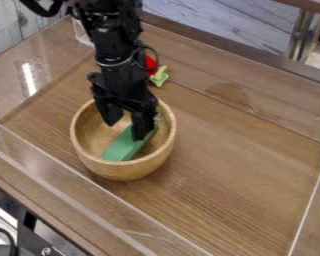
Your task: Remove the green stick from the brown bowl and put it on the table
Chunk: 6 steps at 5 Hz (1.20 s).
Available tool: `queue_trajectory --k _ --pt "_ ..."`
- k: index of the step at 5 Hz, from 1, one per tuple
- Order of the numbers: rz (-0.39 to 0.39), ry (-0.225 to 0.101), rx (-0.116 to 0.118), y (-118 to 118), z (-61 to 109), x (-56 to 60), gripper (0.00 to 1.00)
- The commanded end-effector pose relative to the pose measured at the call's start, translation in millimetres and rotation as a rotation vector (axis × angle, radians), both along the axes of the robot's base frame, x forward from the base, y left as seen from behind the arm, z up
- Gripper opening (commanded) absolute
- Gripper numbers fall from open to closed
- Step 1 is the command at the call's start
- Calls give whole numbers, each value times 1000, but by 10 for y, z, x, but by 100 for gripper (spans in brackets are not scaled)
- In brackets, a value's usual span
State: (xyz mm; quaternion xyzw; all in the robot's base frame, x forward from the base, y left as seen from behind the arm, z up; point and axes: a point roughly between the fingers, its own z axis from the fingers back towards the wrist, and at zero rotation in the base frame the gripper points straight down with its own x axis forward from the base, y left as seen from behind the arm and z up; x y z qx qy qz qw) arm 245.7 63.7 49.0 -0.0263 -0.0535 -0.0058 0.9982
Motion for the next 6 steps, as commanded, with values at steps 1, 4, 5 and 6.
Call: queue_trajectory --k 1,4,5,6 --pt "-25 -57 12 -51 136 62 100" --pt "-128 -80 17 -317 184 95 100" --pt "-59 -82 19 -293 234 131 100" --pt "3 -79 18 -257 258 162 100"
